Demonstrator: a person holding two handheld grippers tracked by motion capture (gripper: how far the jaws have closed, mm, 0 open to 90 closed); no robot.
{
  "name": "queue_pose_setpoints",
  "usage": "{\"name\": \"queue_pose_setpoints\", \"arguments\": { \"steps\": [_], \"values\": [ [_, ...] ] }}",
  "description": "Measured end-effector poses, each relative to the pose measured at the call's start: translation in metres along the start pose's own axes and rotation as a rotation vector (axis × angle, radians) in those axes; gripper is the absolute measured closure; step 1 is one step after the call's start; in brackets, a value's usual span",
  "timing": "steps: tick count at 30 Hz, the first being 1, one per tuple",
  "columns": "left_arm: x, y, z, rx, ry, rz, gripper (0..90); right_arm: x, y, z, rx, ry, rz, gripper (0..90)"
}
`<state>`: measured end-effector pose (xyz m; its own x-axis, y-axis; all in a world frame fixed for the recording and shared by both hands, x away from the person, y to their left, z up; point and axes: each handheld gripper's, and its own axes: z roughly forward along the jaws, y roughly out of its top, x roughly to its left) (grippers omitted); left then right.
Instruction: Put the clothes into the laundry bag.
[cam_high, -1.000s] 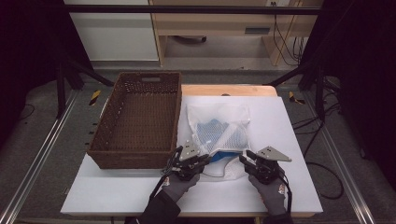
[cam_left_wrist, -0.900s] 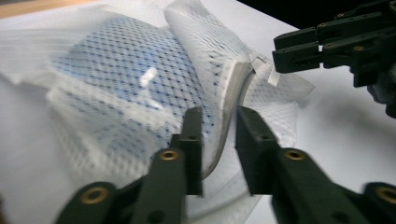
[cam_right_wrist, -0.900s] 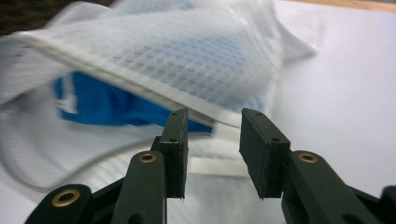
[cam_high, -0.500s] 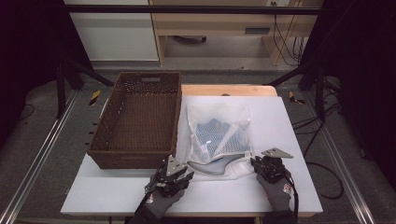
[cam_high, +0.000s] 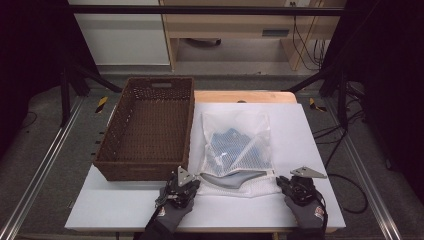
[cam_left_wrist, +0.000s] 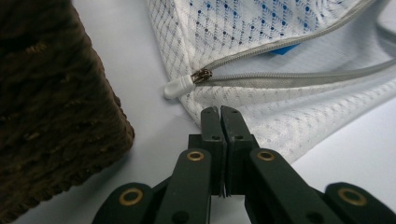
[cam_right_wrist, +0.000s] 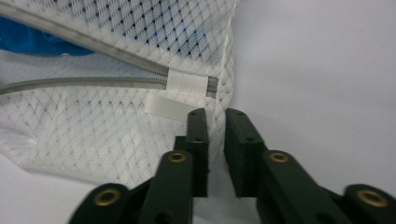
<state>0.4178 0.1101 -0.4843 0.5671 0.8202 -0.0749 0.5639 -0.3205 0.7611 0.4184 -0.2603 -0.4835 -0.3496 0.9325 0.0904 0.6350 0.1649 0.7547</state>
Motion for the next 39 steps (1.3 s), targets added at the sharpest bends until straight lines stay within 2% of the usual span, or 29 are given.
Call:
{"name": "queue_pose_setpoints", "arguments": {
  "steps": [1, 3, 4, 6, 8, 11, 14, 15, 17, 19, 22, 25, 29, 32, 36, 37, 39],
  "values": [
    [0.000, 0.000, -0.003, -0.015, -0.010, -0.007, 88.9, -0.001, 0.002, -0.002, -0.016, -0.005, -0.008, 75.8],
    [-0.002, 0.000, -0.010, -0.038, -0.028, 0.001, 88.9, -0.003, 0.006, -0.003, -0.051, 0.006, 0.013, 69.6],
    [-0.003, -0.001, -0.014, -0.052, -0.027, 0.010, 88.8, -0.003, 0.008, -0.002, -0.061, 0.006, 0.021, 69.4],
    [-0.004, -0.001, -0.017, -0.049, -0.036, 0.016, 88.3, -0.003, 0.014, 0.003, -0.078, 0.006, 0.029, 68.3],
    [-0.004, -0.001, -0.015, -0.040, -0.024, 0.035, 86.5, -0.003, 0.018, 0.012, -0.071, -0.002, 0.045, 68.4],
    [-0.003, 0.002, -0.009, -0.058, -0.022, 0.024, 75.3, -0.004, 0.018, 0.023, -0.041, -0.034, 0.037, 69.6],
    [-0.003, 0.009, -0.001, -0.071, 0.005, 0.025, 68.6, -0.004, 0.016, 0.024, -0.034, -0.018, 0.042, 75.4],
    [-0.003, 0.010, 0.001, -0.063, 0.017, 0.036, 68.9, -0.002, 0.015, 0.024, -0.037, -0.018, 0.026, 77.5],
    [-0.003, 0.010, 0.009, -0.047, 0.043, 0.030, 72.0, 0.000, 0.014, 0.023, -0.038, -0.025, 0.014, 82.4],
    [-0.004, 0.008, 0.012, -0.030, 0.094, 0.066, 77.9, 0.000, 0.014, 0.021, -0.032, -0.028, 0.022, 87.0],
    [-0.005, 0.008, 0.012, -0.013, 0.117, 0.065, 86.2, 0.000, 0.011, 0.018, -0.037, -0.035, 0.015, 88.3],
    [-0.005, 0.007, 0.011, -0.010, 0.123, 0.057, 88.3, -0.002, 0.009, 0.014, -0.035, -0.027, 0.020, 88.4],
    [-0.004, 0.006, 0.011, -0.017, 0.118, 0.047, 88.6, -0.007, 0.004, 0.011, -0.043, -0.011, 0.034, 87.7],
    [-0.002, 0.006, 0.009, -0.036, 0.084, 0.036, 86.4, -0.007, 0.004, 0.011, -0.043, -0.015, 0.030, 84.6],
    [0.000, 0.007, 0.002, -0.101, 0.034, 0.031, 77.8, -0.010, 0.005, 0.008, -0.082, -0.016, 0.015, 72.8],
    [-0.001, 0.007, -0.001, -0.112, 0.037, 0.038, 76.1, -0.010, 0.005, 0.007, -0.097, -0.008, 0.018, 70.4],
    [-0.001, 0.008, -0.007, -0.138, -0.006, 0.052, 70.6, -0.012, 0.007, 0.004, -0.127, -0.009, 0.017, 61.2]
  ]
}}
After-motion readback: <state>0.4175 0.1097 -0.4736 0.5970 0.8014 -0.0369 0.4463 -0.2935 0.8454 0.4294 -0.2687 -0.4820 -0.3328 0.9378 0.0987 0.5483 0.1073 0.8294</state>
